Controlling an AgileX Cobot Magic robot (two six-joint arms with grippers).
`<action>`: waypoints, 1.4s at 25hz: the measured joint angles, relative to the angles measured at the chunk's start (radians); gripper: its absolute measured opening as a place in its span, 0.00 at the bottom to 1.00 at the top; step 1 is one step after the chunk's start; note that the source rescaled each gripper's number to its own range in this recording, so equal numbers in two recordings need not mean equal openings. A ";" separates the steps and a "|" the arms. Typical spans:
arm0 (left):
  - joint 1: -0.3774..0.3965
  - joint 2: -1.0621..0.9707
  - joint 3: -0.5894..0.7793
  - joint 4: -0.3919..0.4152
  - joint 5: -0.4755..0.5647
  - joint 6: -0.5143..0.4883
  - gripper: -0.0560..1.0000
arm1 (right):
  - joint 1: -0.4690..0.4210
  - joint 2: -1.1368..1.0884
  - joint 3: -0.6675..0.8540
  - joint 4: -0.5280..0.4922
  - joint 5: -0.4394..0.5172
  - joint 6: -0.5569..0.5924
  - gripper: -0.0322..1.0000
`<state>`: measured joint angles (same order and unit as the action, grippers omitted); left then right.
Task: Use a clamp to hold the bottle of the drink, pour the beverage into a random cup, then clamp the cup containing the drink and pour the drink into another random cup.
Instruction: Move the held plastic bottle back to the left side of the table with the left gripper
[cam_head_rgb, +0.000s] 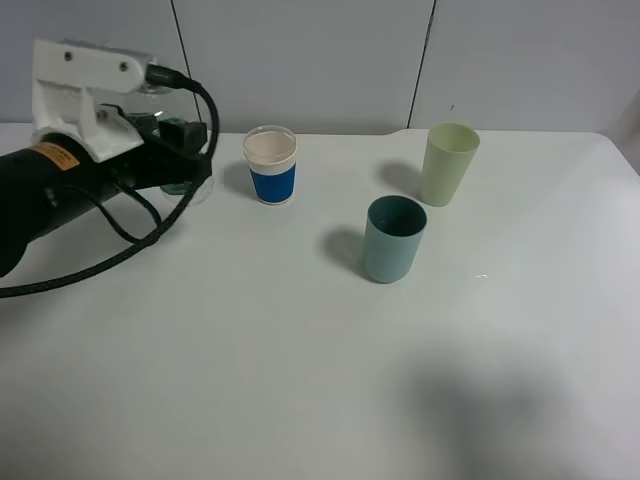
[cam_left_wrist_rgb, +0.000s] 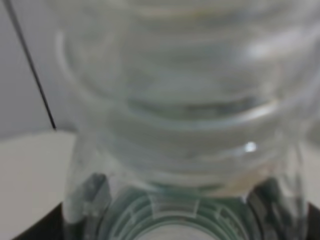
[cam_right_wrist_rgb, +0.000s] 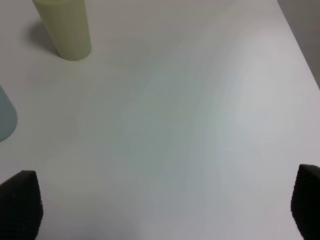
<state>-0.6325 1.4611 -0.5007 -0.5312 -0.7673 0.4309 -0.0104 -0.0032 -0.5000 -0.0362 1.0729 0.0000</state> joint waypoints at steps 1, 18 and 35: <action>0.053 -0.005 0.040 0.101 -0.004 -0.190 0.13 | 0.000 0.000 0.000 0.000 0.000 0.000 1.00; 0.426 0.020 0.183 0.558 -0.134 -0.543 0.13 | 0.000 0.000 0.000 0.000 0.000 0.000 1.00; 0.491 0.335 0.186 0.673 -0.324 -0.439 0.13 | 0.000 0.000 0.000 0.000 0.000 0.000 1.00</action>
<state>-0.1416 1.7962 -0.3145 0.1418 -1.0913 -0.0078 -0.0104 -0.0032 -0.5000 -0.0362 1.0729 0.0000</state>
